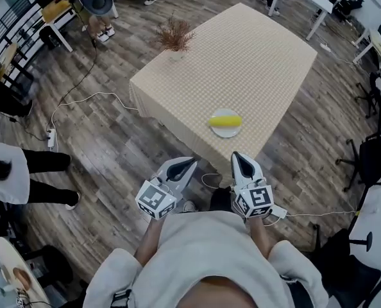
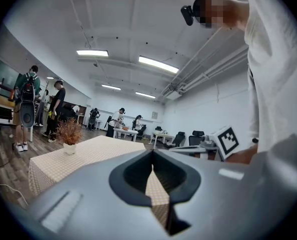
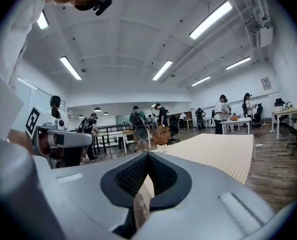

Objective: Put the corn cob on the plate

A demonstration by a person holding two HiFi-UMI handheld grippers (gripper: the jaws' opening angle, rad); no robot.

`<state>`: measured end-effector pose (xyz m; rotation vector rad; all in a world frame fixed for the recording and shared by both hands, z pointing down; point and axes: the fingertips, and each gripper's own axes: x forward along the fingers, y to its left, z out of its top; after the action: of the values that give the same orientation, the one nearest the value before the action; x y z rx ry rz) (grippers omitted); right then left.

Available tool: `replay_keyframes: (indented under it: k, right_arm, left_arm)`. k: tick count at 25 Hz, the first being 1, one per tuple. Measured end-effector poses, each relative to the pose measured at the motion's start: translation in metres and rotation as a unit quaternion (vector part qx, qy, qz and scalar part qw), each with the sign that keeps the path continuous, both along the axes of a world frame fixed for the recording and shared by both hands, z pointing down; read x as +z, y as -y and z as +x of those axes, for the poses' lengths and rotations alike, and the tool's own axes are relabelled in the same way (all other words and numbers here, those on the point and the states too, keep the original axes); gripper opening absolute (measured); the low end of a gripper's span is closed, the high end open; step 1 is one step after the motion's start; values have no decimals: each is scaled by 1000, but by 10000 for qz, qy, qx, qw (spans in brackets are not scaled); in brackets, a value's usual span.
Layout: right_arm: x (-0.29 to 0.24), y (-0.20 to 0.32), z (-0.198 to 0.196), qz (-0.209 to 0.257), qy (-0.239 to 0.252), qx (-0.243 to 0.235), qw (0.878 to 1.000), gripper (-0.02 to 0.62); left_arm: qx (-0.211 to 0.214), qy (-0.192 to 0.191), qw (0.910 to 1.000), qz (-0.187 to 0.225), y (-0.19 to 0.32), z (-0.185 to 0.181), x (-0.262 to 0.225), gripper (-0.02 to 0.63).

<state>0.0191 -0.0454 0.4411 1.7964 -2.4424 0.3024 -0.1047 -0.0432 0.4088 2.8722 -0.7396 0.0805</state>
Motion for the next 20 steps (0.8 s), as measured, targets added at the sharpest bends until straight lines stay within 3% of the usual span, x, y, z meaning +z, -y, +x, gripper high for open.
replay_keyframes:
  k: [9,20]
  right_arm:
    - [-16,-65,1,146,-165,149,9996,-3]
    - [-36,-128,47,324,-142,-116,9993,-3]
  left_arm:
    - [223,-151,9996,43,-60,7,-11,8]
    - [-53,-173,9998,113,-126,60,-22,8]
